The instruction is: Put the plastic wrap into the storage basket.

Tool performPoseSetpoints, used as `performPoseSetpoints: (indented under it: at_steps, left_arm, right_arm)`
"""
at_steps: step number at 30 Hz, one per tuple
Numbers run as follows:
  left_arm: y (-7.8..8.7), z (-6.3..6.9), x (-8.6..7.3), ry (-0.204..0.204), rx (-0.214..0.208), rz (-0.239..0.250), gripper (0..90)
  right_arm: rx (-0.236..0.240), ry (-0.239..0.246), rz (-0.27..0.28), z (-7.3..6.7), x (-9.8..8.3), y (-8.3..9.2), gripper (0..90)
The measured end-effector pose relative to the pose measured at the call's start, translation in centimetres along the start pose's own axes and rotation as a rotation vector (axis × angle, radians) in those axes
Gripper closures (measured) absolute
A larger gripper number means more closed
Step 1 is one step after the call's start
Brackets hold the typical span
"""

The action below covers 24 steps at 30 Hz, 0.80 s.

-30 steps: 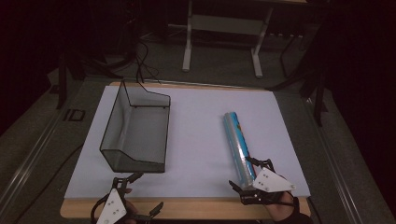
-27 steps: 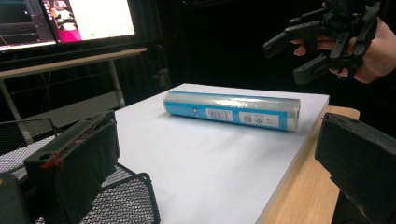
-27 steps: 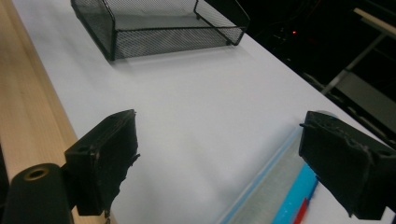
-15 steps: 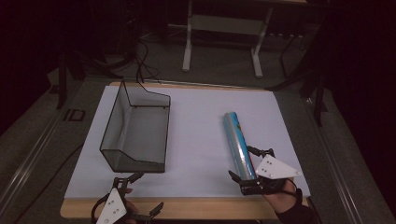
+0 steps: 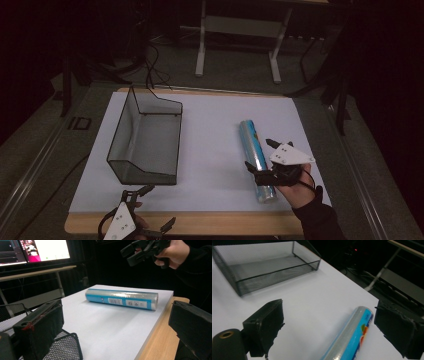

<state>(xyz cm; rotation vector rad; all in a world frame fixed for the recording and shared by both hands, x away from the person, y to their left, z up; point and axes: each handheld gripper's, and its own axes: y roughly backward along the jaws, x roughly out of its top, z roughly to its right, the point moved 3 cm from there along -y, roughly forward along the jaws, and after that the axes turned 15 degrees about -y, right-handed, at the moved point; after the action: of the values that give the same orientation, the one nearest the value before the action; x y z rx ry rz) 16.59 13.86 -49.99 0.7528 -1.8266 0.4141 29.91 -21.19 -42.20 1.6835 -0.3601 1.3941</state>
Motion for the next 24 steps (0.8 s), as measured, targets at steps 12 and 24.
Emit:
performPoseSetpoints:
  at_steps: [12,24]
  left_arm:
    - [0.0,0.0,0.0,0.002,-0.003,0.000,0.4]
    - [-0.1,0.1,-0.1,-0.015,0.004,-0.011,0.4]
  right_arm:
    - [-0.071,-0.100,-0.074,2.9,0.9,-2.4,8.8]
    - [-0.117,-0.232,-0.190,5.1,0.3,-5.0,9.2]
